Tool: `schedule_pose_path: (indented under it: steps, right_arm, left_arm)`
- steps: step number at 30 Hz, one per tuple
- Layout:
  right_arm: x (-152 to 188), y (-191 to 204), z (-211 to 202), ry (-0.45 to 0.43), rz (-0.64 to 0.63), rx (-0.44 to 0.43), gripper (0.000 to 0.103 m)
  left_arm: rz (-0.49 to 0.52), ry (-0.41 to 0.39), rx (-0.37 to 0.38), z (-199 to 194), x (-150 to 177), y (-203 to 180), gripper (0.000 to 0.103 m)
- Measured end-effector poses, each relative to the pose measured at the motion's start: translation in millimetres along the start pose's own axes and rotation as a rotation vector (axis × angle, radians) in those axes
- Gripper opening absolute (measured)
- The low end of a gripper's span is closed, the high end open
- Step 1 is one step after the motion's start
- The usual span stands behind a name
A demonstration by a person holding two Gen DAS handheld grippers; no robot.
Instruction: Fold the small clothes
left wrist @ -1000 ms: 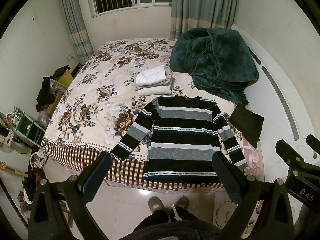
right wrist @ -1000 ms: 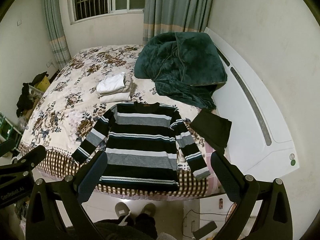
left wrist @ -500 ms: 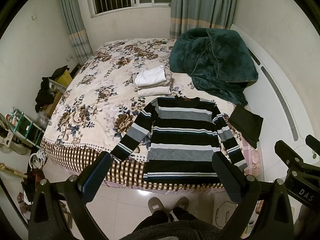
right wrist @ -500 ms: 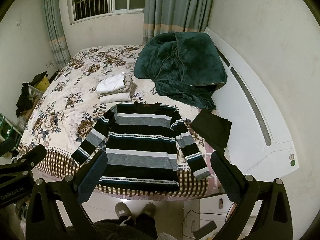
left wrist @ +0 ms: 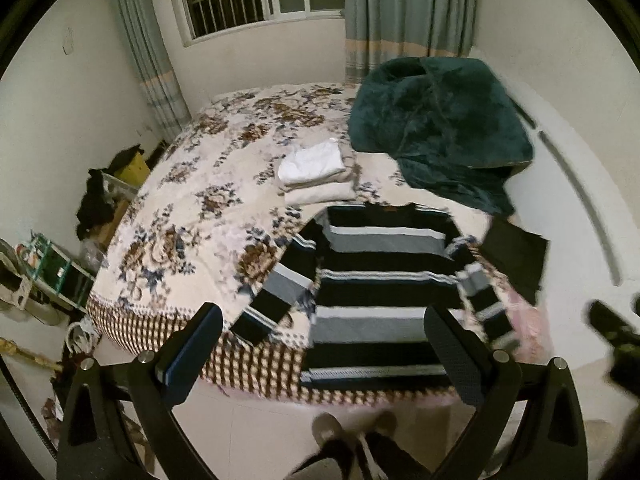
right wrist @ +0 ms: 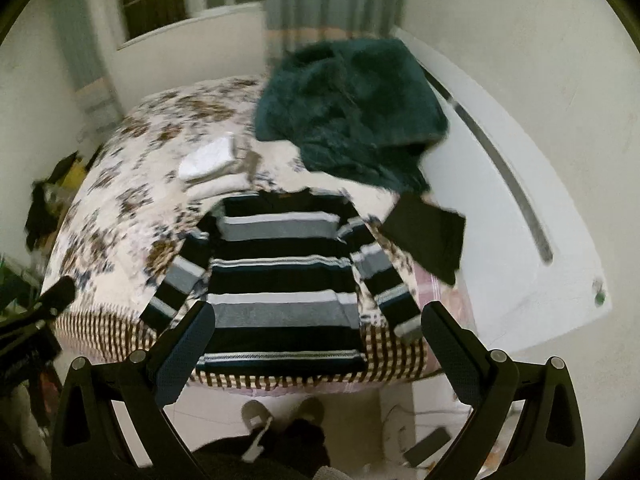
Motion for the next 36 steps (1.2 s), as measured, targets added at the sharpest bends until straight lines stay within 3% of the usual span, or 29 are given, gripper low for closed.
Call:
schedule_pose_path:
  steps: [5, 9, 16, 21, 26, 30, 32, 34, 36]
  right_arm:
    - [13, -81, 103, 0.094, 0.207, 0.119, 0.103]
    - [42, -166, 200, 0.203, 0.399, 0.193, 0.103]
    - [128, -297, 378, 0.386, 0.719, 0.243, 0.103]
    - [199, -343, 491, 0.524, 0.922, 0.233, 0.103]
    - [248, -353, 560, 0.582, 1.049, 0.241, 0.097]
    - [266, -356, 594, 0.56, 1.13, 0.21, 0.079]
    - [263, -354, 598, 0.514, 1.127, 0.22, 0.062]
    - [254, -347, 597, 0.472, 1.08, 0.25, 0.021]
    - [240, -338, 592, 0.435, 1.027, 0.273, 0.008]
  left_arm:
    - [0.019, 0.063, -0.005, 102, 9, -12, 0.103]
    - [0.049, 0.199, -0.039, 193, 22, -39, 0.103]
    - [0.077, 0.352, -0.139, 316, 52, -69, 0.103]
    - [0.071, 0.48, -0.191, 396, 78, -86, 0.103]
    - [0.098, 0.566, -0.222, 459, 103, -104, 0.103]
    - [0.118, 0.582, -0.23, 493, 113, -111, 0.103]
    - [0.116, 0.575, -0.231, 507, 116, -110, 0.103]
    - [0.105, 0.575, -0.222, 517, 117, -108, 0.103]
    - [0.081, 0.574, -0.205, 525, 119, -102, 0.103]
Point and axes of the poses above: each gripper's, at about its wrist camera, not at the fingertips, and z roughly the way its jaws point, y to its left, x to its underside, the point moved 6 cm from there along z, roughly the way its jaws point, and after that the axes turned 4 degrees about z, right-handed, at the moved point
